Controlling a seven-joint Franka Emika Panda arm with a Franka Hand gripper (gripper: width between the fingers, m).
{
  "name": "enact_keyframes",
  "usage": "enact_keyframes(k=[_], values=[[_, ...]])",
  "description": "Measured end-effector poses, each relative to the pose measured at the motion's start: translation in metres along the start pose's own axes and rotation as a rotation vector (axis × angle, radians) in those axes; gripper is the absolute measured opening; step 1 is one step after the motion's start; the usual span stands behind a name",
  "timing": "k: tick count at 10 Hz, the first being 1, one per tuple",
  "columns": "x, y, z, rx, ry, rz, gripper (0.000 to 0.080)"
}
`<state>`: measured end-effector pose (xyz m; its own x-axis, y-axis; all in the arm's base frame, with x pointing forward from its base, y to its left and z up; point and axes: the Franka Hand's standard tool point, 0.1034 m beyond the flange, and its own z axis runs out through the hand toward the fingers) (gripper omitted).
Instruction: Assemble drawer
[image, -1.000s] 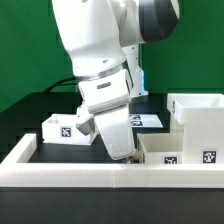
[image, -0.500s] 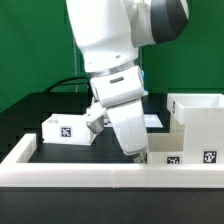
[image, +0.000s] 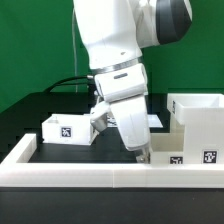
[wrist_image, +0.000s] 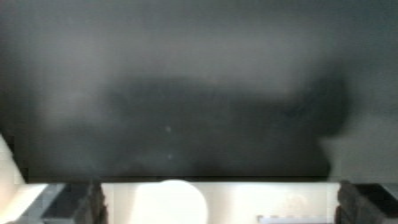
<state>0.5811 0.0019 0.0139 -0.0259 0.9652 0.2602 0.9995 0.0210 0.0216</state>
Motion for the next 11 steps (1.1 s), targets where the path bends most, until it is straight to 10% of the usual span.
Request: enact_keyframes(k=[7,11], values=[[0.031,0.000,0.011,0.018,-0.016,0.031,0.0649],[-0.023,-0.001,-0.010,-0.004,-0.038,0.108,0.0649]])
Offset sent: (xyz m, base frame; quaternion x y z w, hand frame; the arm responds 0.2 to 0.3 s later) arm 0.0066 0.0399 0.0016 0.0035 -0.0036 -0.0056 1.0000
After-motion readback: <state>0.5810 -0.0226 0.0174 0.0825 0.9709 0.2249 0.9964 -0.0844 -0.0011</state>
